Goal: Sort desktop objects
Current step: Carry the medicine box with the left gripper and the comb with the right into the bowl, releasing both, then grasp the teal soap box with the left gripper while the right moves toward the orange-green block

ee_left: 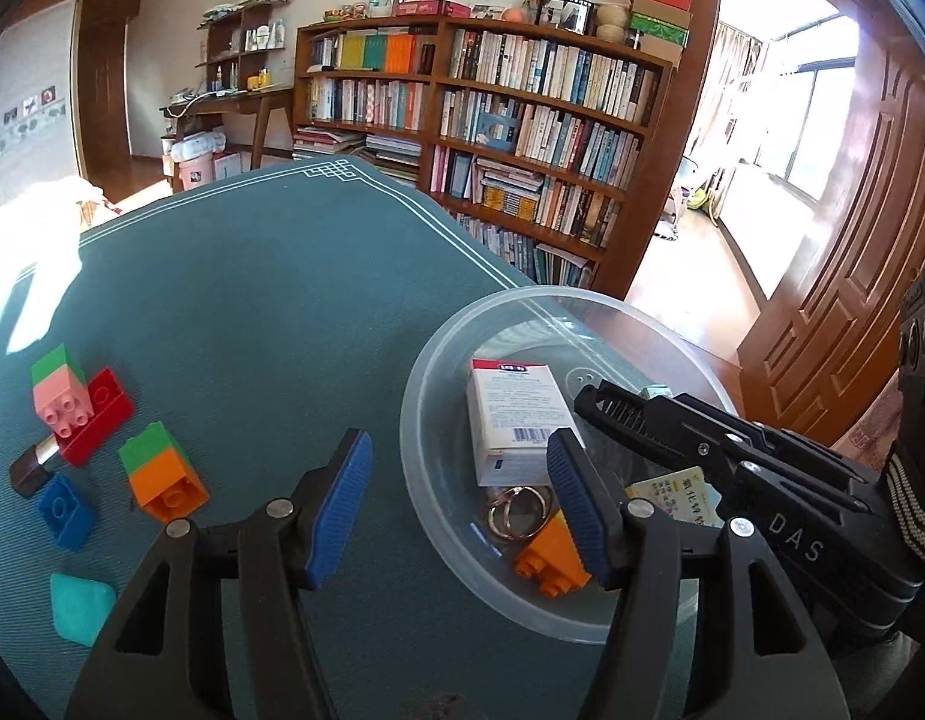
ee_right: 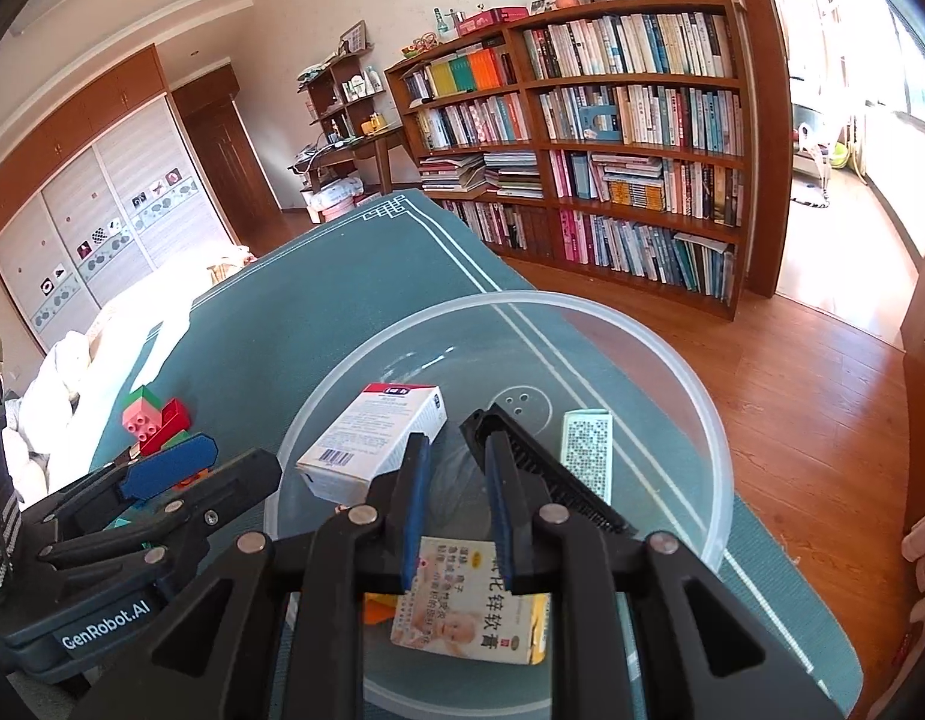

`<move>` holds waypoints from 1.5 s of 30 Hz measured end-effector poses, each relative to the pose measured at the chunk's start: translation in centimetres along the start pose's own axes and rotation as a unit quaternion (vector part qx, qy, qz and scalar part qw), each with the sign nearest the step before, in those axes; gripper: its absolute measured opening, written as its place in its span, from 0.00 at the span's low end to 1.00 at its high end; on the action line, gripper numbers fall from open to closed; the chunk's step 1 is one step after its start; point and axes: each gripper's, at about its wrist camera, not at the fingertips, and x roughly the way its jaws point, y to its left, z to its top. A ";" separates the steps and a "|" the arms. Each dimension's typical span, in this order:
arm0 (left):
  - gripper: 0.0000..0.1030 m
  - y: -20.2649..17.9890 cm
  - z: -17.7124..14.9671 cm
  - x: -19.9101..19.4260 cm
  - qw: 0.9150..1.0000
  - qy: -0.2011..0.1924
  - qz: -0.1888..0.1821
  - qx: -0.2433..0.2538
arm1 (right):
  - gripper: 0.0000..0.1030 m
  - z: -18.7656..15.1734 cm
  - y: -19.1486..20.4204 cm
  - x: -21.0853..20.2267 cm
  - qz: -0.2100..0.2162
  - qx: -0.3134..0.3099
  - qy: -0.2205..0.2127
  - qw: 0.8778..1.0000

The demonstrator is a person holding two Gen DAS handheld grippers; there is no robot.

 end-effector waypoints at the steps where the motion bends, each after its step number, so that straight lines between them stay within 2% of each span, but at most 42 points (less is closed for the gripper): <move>1: 0.63 0.2 -0.2 -0.2 1.000 -0.001 0.007 0.000 | 0.21 -0.1 0.4 0.0 0.004 -0.003 0.001 1.000; 11: 0.63 4.3 -2.6 -1.9 0.995 0.001 0.097 -0.013 | 0.21 -1.8 4.7 0.5 0.041 -0.040 0.021 0.998; 25: 0.63 10.0 -5.5 -3.3 0.983 0.012 0.168 -0.073 | 0.21 -3.6 9.6 1.3 0.074 -0.080 0.049 0.993; 29: 0.63 12.2 -6.3 -4.0 0.978 0.014 0.184 -0.100 | 0.21 -4.0 10.7 1.5 0.083 -0.089 0.058 0.991; 34: 0.62 15.4 -7.7 -5.0 0.966 0.015 0.212 -0.144 | 0.21 -4.3 12.1 2.0 0.094 -0.101 0.069 0.988; 37: 0.63 17.1 -8.7 -5.4 0.960 0.020 0.223 -0.168 | 0.32 -4.5 12.8 2.6 0.105 -0.102 0.080 0.986; 39: 0.65 17.7 -9.0 -5.7 0.959 0.017 0.219 -0.178 | 0.45 -4.7 13.2 3.1 0.109 -0.101 0.086 0.985; 40: 0.65 17.8 -9.1 -5.7 0.959 0.017 0.219 -0.179 | 0.48 -4.7 13.4 3.3 0.112 -0.100 0.089 0.985; 43: 0.66 17.7 -9.1 -5.6 0.962 0.017 0.207 -0.179 | 0.64 -4.9 14.0 3.7 0.115 -0.102 0.093 0.984; 44: 0.67 17.6 -9.1 -5.5 0.964 0.018 0.197 -0.179 | 0.73 -4.9 14.2 3.8 0.116 -0.105 0.091 0.984; 45: 0.67 17.5 -9.1 -5.4 0.966 0.018 0.187 -0.178 | 0.77 -4.8 14.5 3.8 0.116 -0.109 0.087 0.983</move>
